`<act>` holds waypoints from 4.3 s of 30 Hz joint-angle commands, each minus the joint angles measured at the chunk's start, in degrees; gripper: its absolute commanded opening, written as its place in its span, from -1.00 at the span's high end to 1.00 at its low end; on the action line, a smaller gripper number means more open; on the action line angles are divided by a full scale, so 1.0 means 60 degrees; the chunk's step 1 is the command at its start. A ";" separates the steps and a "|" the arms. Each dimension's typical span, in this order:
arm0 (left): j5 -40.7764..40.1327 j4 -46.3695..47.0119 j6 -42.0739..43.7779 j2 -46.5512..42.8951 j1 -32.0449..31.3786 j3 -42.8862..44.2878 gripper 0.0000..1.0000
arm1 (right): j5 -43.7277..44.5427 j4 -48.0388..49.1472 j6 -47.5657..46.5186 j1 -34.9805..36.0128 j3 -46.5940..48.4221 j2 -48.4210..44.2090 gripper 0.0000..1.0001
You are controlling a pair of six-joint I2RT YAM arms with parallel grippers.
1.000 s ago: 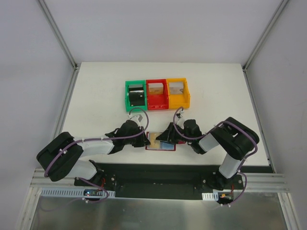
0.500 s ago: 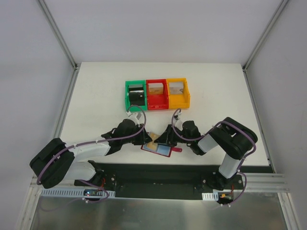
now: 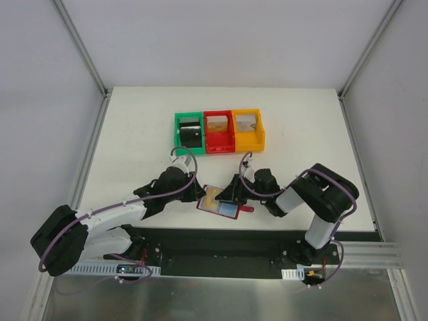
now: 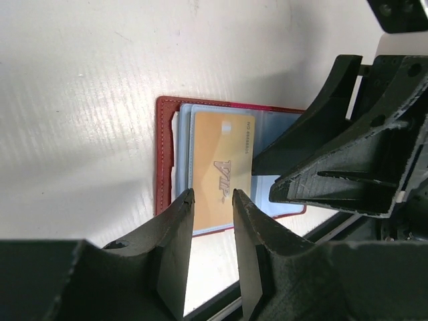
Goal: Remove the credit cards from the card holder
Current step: Remove the credit card from the card holder.
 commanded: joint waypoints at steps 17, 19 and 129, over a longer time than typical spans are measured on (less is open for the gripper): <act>0.0096 0.1044 0.0326 0.1266 -0.0048 0.0297 0.79 | -0.0036 0.0042 -0.0159 -0.0013 0.0056 -0.0133 0.03; 0.0111 0.1073 0.0283 0.1413 -0.0048 0.0297 0.83 | -0.0022 0.0013 -0.0174 -0.0013 0.0071 -0.0162 0.03; 0.0052 0.1469 -0.0245 0.2366 -0.0166 -0.0201 1.00 | -0.0432 0.1609 0.0617 -0.0686 -0.0471 -0.0235 0.97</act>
